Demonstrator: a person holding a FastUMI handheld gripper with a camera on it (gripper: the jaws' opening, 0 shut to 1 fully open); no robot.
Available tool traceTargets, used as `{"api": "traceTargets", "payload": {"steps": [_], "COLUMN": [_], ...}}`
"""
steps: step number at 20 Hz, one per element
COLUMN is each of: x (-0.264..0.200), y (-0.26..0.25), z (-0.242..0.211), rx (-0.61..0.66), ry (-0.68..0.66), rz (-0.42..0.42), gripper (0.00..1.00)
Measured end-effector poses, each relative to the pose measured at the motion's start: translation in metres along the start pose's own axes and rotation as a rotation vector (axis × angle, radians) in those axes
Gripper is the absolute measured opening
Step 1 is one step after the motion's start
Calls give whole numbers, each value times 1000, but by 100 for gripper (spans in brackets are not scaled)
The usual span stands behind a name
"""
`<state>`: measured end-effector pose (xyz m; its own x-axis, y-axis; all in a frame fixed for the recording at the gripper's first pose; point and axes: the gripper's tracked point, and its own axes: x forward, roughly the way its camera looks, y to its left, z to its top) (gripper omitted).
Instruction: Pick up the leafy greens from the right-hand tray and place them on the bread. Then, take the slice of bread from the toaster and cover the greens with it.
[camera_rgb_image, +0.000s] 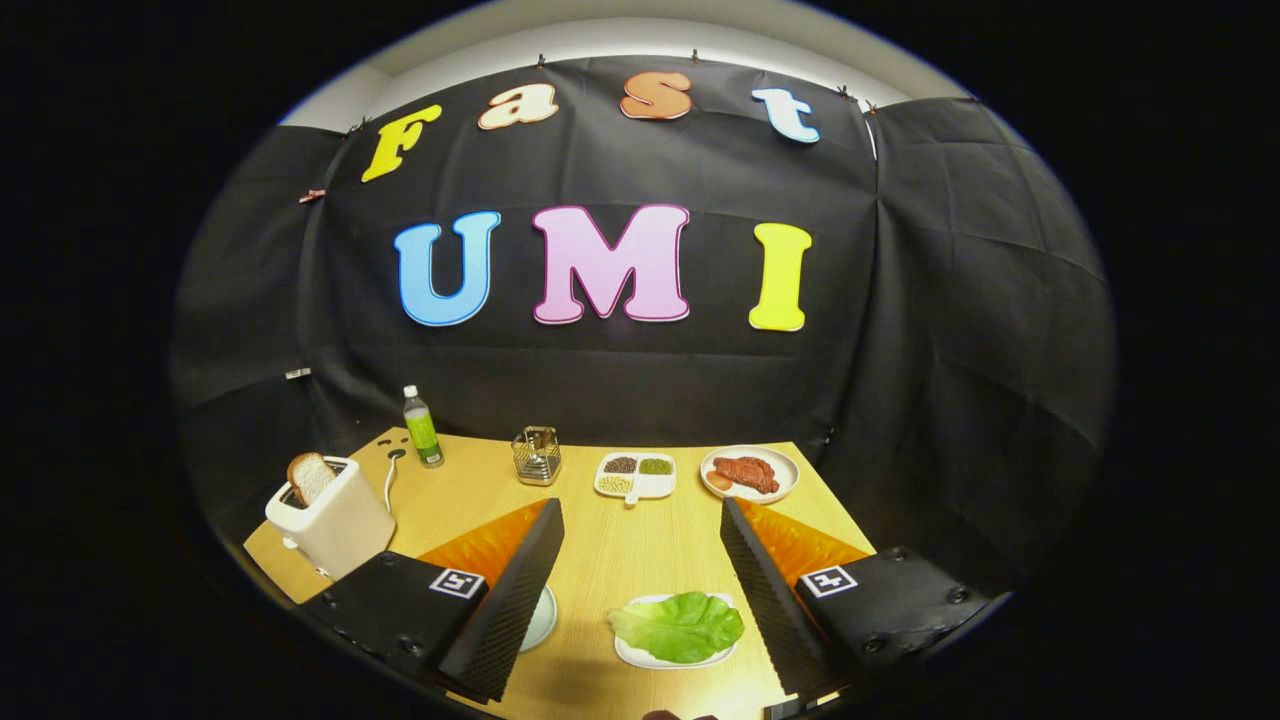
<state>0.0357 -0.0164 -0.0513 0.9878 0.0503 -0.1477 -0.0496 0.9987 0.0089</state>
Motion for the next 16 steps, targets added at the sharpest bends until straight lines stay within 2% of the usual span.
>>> {"api": "traceTargets", "payload": {"steps": [8, 16], "x": [25, 60], "y": [-9, -34], "z": [-50, -145], "rx": [22, -3], "ry": [116, 310], "rz": [35, 51], "gripper": [98, 98]}}
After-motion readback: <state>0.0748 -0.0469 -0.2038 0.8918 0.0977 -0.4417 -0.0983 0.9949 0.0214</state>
